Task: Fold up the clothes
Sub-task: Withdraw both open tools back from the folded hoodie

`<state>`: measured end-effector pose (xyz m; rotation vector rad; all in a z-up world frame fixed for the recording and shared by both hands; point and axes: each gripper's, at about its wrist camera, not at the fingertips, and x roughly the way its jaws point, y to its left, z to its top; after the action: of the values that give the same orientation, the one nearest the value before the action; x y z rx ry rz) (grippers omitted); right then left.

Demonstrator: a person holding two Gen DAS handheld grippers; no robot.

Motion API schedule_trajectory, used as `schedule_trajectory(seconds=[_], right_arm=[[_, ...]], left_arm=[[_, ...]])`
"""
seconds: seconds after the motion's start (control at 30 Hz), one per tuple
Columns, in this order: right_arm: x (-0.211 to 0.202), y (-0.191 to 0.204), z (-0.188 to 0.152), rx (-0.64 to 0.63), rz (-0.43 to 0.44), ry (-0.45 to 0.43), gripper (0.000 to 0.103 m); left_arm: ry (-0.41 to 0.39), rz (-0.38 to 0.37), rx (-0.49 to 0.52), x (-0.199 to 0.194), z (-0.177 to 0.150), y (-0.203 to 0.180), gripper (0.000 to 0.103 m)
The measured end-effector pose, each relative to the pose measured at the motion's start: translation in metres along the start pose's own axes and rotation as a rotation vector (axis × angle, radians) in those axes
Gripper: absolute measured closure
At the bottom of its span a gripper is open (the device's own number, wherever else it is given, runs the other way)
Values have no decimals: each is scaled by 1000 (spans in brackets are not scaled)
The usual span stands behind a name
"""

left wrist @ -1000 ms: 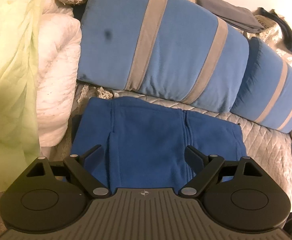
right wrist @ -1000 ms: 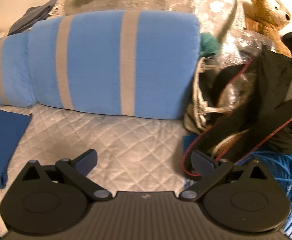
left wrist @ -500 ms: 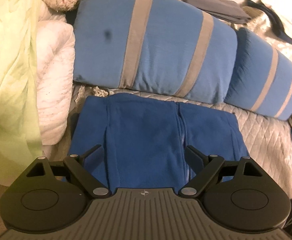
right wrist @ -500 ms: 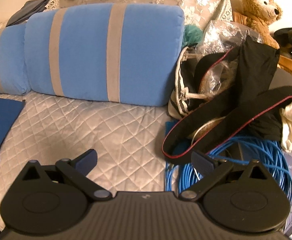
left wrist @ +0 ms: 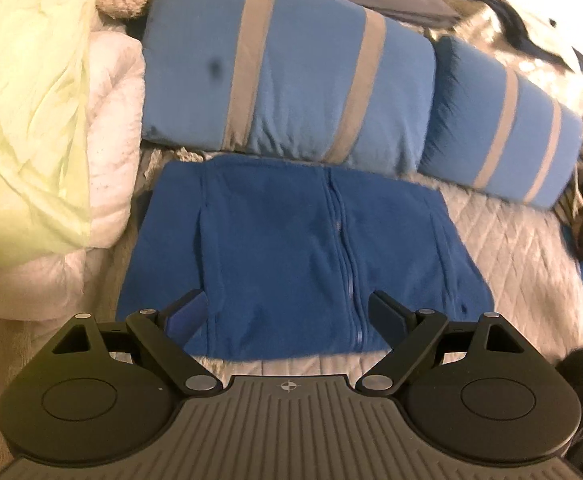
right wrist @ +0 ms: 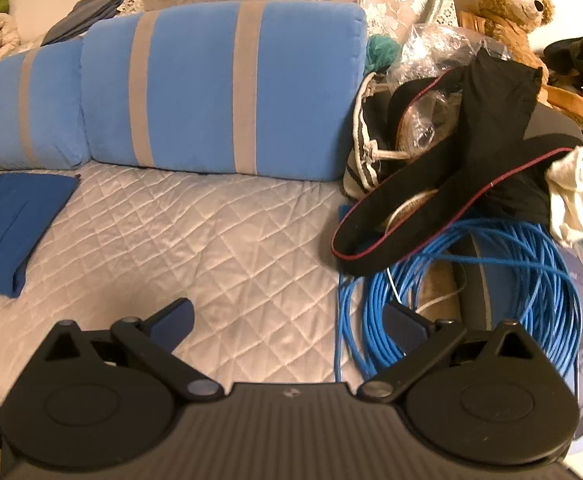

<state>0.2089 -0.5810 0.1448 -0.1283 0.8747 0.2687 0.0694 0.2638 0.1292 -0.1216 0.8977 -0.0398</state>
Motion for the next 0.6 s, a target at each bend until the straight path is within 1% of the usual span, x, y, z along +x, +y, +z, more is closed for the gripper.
schedule_trajectory(seconds=[0.17,0.3,0.5,0.6], right_arm=[[-15,0,-24,-2,20,9,0],[-27,1,-47,-15,13,28,0],[-37,-5,-76,-2,9,48,0],[-36,-5,-84,5,17,56,0]], left_arm=[[6,-10,21,-16,-21,-4,15],[11,-17,37,-28,-37,-6,15],[33,-17,68,-32,-56,-16,15],[34,-24,85,-28,-62,-21,15]])
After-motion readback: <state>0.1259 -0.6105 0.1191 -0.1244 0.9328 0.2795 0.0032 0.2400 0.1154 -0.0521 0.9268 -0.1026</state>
